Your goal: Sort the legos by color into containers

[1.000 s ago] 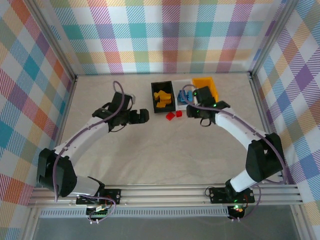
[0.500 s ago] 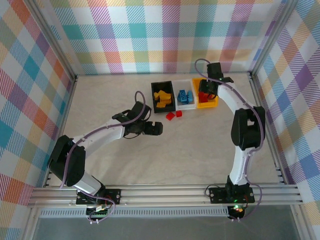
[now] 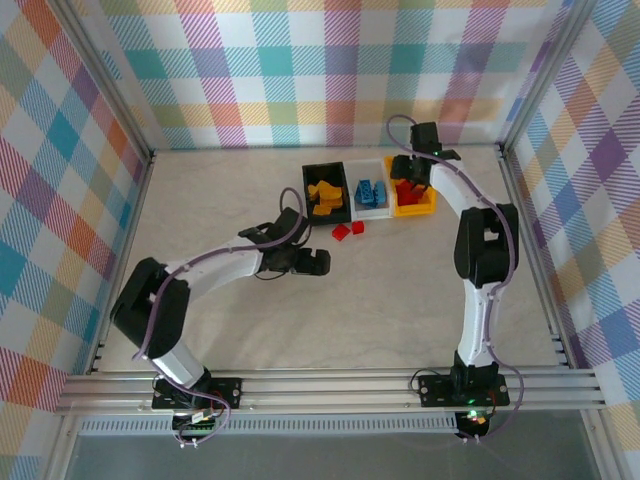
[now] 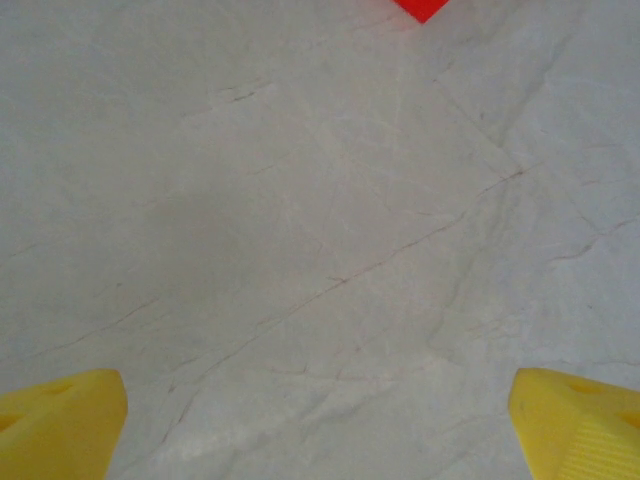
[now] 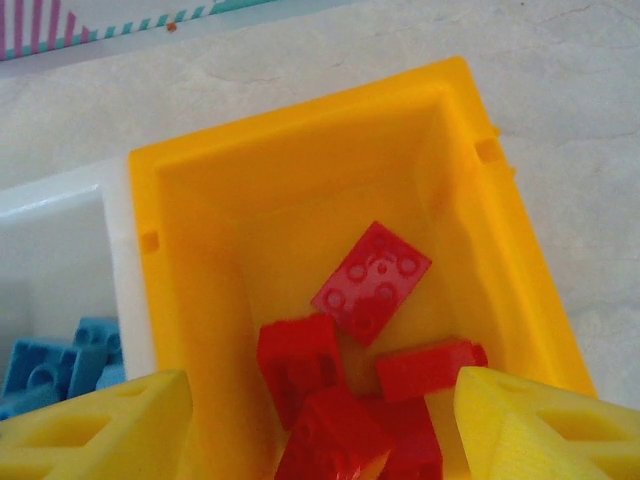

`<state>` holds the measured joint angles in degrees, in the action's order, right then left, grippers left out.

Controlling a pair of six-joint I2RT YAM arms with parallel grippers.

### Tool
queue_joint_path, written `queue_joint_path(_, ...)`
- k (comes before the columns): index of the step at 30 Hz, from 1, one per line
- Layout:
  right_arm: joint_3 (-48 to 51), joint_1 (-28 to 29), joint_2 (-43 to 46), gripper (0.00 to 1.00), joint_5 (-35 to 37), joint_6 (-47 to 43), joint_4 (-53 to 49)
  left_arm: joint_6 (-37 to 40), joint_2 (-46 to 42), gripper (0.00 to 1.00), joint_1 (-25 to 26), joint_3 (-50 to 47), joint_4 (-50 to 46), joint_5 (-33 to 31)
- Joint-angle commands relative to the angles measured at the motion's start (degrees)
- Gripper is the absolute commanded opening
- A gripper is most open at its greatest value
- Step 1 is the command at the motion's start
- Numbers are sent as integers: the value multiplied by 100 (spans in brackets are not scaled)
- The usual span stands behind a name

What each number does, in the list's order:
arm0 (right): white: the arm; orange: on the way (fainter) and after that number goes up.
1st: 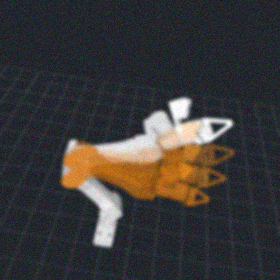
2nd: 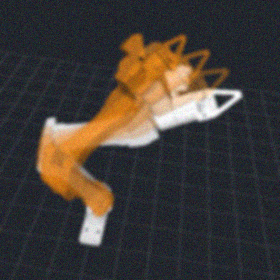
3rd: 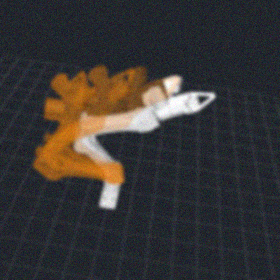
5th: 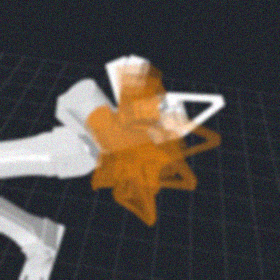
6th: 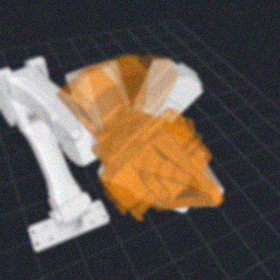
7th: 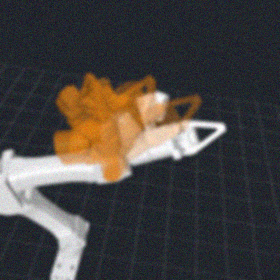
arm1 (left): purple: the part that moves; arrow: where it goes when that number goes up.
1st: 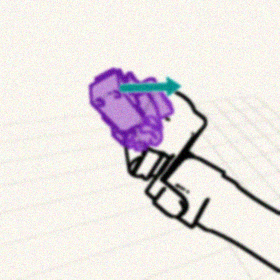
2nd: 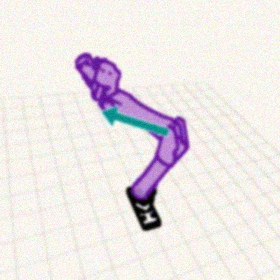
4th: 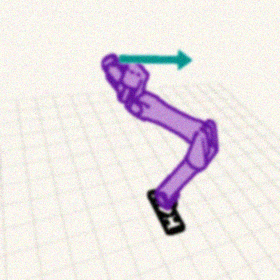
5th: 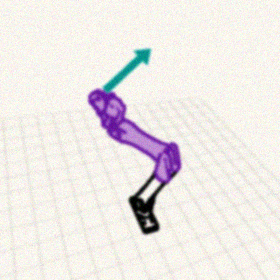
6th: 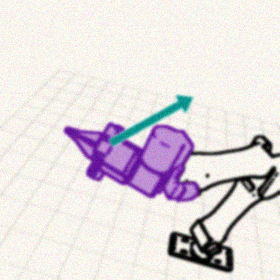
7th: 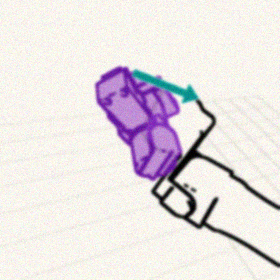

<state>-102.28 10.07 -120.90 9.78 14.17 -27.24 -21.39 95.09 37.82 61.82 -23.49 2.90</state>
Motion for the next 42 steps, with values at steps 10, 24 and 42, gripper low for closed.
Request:
queue_joint_path(10,3627,223,3620,70,-1099,733,740,828,1983,93,234,1653,705,-294)
queue_joint_path(24,4580,233,4692,70,-1361,751,566,1061,3173,91,243,2906,1070,-466)
queue_joint_path(42,4921,364,4721,69,-1479,819,808,1253,3354,55,539,2980,1357,-644)
